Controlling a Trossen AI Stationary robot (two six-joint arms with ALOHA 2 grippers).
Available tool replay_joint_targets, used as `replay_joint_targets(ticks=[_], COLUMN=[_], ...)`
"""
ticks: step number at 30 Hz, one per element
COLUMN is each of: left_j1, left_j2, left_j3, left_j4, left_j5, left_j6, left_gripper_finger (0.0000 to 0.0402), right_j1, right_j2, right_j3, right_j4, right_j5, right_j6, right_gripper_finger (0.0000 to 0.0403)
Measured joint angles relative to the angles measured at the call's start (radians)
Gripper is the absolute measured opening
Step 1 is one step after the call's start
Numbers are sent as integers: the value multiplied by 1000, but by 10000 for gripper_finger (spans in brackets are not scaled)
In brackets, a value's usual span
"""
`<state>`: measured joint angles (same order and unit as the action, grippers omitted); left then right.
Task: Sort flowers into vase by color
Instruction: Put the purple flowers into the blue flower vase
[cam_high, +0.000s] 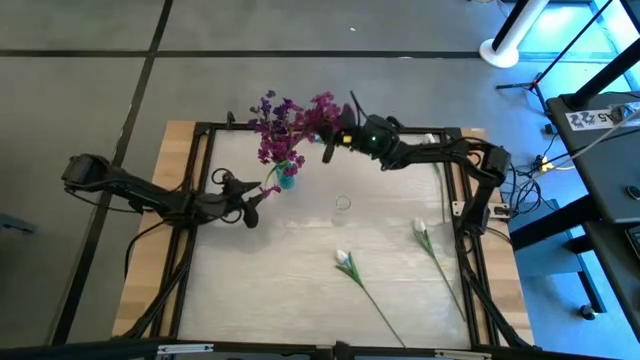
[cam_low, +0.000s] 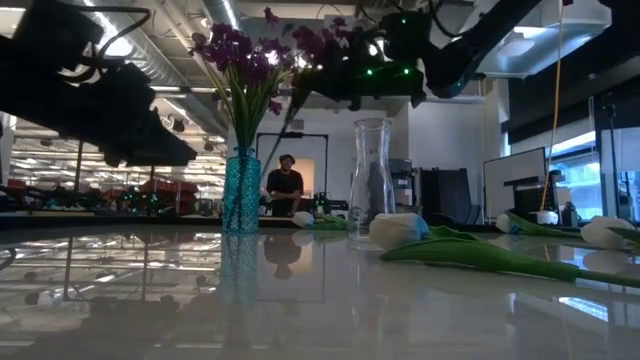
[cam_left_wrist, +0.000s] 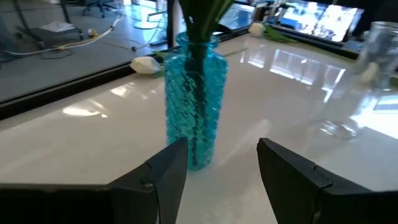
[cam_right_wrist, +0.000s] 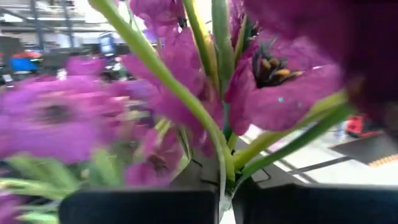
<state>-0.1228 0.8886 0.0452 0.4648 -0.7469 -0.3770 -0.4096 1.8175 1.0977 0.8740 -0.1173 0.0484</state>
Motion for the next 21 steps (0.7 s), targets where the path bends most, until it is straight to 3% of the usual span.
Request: replay_joint_targets(ticks=[21], left_j1=[40], left_j2=[39], left_j3=[23], left_j4=[26], left_j5=[-8], left_j6=[39], left_gripper_finger=[190], right_j1=[113], right_j2=[-24], right_j3=[0], right_j4=[-108], right_j5=[-7], right_j6=[78], right_gripper_finger=[9])
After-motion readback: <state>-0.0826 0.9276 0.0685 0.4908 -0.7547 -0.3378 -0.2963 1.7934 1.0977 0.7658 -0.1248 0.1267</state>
